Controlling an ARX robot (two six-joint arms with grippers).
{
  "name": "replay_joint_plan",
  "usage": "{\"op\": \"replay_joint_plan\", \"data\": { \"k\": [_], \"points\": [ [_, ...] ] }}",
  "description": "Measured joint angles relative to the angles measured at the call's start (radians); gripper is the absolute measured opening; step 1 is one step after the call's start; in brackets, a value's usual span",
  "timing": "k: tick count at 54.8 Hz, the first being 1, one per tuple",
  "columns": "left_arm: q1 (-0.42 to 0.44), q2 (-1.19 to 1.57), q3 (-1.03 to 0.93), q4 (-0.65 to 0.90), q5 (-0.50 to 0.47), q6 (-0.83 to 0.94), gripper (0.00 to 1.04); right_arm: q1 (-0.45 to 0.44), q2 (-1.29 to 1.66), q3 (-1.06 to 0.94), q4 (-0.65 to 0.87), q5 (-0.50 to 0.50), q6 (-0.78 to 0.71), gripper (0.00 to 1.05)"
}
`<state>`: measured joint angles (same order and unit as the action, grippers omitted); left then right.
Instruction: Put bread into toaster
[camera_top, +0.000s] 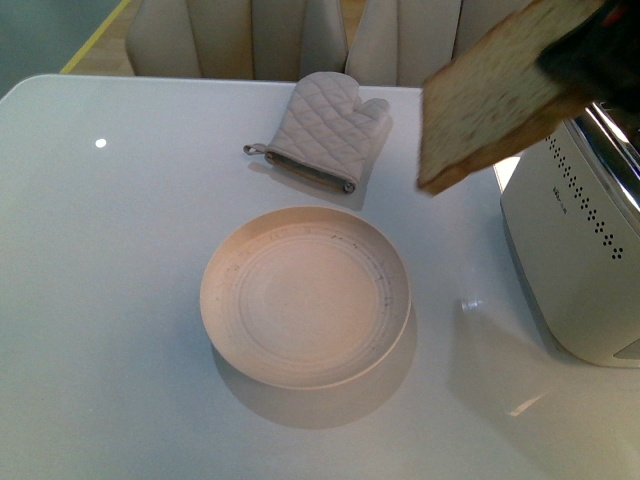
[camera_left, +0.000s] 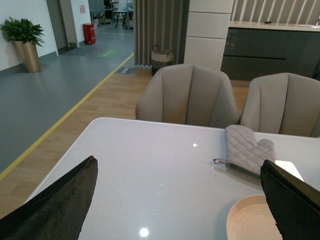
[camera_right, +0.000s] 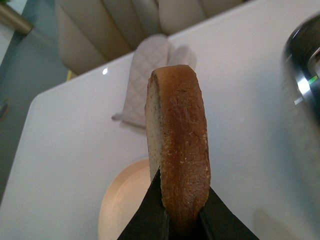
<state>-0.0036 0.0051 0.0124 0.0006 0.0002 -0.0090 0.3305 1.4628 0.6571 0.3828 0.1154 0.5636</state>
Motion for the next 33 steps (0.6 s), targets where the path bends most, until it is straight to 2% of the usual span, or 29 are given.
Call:
{"op": "replay_joint_plan", "data": {
  "k": [6,13,24,33],
  "points": [
    [0.0,0.0,0.0,0.0,0.0,0.0,0.97,-0.044,-0.21,0.099,-0.187,0.064,-0.172,0.04],
    [0.0,0.0,0.0,0.0,0.0,0.0,0.97,-0.076,-0.304,0.212,-0.33,0.104,-0.334,0.04],
    [0.0,0.0,0.0,0.0,0.0,0.0,0.97,-0.111,-0.305,0.273,-0.428,0.125,-0.505,0.04],
    [0.0,0.0,0.0,0.0,0.0,0.0,0.97,-0.121,-0.242,0.261,-0.463,0.143,-0.554,0.04]
  ]
}}
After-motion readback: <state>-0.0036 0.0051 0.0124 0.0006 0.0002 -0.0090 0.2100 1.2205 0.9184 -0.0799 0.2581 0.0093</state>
